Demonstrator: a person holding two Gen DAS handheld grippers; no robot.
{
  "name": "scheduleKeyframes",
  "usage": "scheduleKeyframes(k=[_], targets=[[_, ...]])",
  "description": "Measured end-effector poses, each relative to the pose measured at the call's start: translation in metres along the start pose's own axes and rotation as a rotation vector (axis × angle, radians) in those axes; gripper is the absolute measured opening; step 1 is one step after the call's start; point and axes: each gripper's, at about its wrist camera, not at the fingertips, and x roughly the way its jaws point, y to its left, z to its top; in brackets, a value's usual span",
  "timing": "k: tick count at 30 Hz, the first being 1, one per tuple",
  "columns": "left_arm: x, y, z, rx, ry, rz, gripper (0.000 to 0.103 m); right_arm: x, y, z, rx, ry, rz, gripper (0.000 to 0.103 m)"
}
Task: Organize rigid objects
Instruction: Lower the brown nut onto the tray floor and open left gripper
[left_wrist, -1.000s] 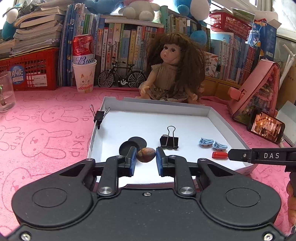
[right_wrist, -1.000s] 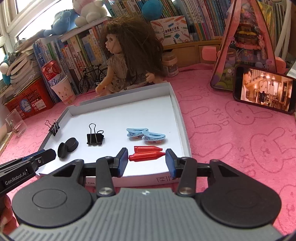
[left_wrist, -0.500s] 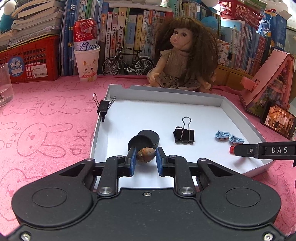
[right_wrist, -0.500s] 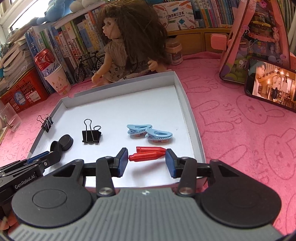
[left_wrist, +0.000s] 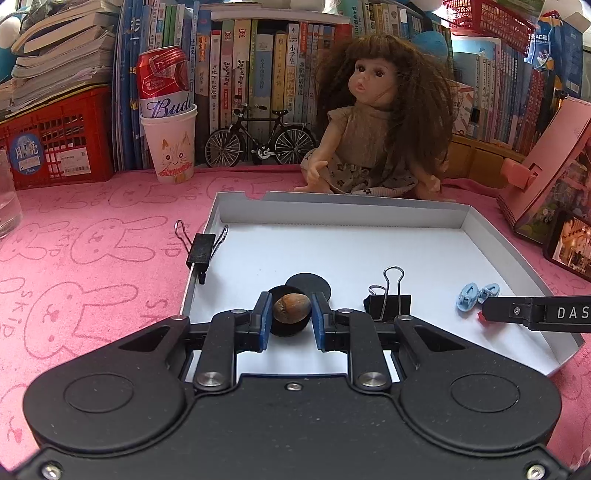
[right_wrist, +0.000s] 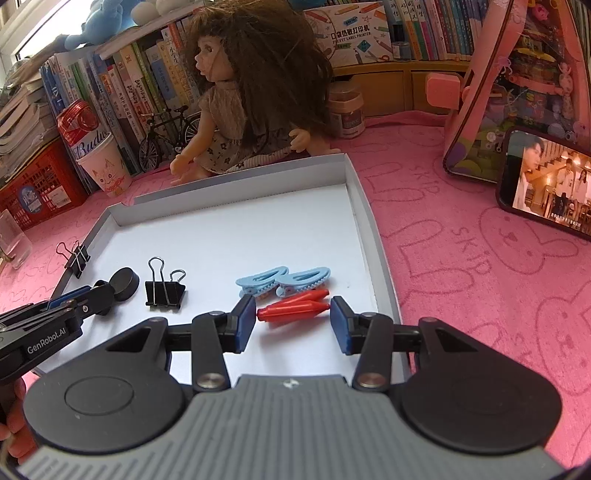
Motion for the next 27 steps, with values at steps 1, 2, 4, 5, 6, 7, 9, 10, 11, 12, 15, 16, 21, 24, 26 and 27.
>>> scheduleKeyframes(k=[1,2,4,5,6,7,9,10,11,12,15,16,21,24,26,27], targets=[[0.003,-0.001,0.002,0.003,-0.003,0.002,0.021,0.002,0.0,0.002,0.001,0.001,-0.001,0.049],[0.006,-0.001,0.003,0.002,-0.005,0.004,0.021,0.005,0.0,0.004,0.002,0.0,0.0,0.049],[0.013,0.0,0.007,0.001,-0.007,0.005,0.021,0.009,0.0,0.008,0.0,-0.003,0.004,0.049],[0.015,0.0,0.008,0.001,-0.007,0.008,0.021,0.011,0.001,0.009,-0.005,-0.003,0.003,0.049],[0.018,0.0,0.01,-0.001,-0.007,0.013,0.021,0.014,0.001,0.011,-0.012,-0.005,-0.002,0.049],[0.021,0.0,0.012,-0.005,-0.005,0.016,0.021,0.016,0.002,0.013,-0.015,-0.007,-0.005,0.049],[0.023,0.002,0.016,-0.02,0.002,0.015,0.021,0.019,0.002,0.015,-0.015,-0.01,-0.002,0.049],[0.023,0.004,0.017,-0.031,0.005,0.012,0.021,0.02,0.002,0.016,-0.014,-0.011,-0.004,0.049],[0.022,0.004,0.017,-0.035,0.006,0.008,0.021,0.02,0.002,0.016,-0.014,-0.012,-0.004,0.049],[0.02,0.005,0.016,-0.033,0.007,0.004,0.021,0.02,0.002,0.016,-0.012,-0.014,-0.002,0.049],[0.01,0.003,0.012,-0.007,-0.004,-0.007,0.021,0.016,-0.001,0.013,-0.003,-0.016,0.014,0.049],[0.006,0.003,0.01,-0.002,-0.006,-0.01,0.021,0.014,-0.001,0.012,-0.001,-0.017,0.019,0.049],[-0.009,0.002,-0.003,0.021,-0.011,-0.038,0.021,0.006,-0.001,0.006,-0.024,-0.018,0.034,0.049],[-0.008,-0.001,-0.008,0.043,-0.005,-0.018,0.021,0.004,0.001,0.003,-0.048,-0.024,0.025,0.05],[-0.004,0.0,-0.009,0.035,0.006,-0.004,0.021,0.003,0.002,0.001,-0.054,-0.024,0.023,0.052],[-0.002,0.001,-0.009,0.03,0.01,-0.001,0.022,0.003,0.002,0.001,-0.055,-0.024,0.025,0.052]])
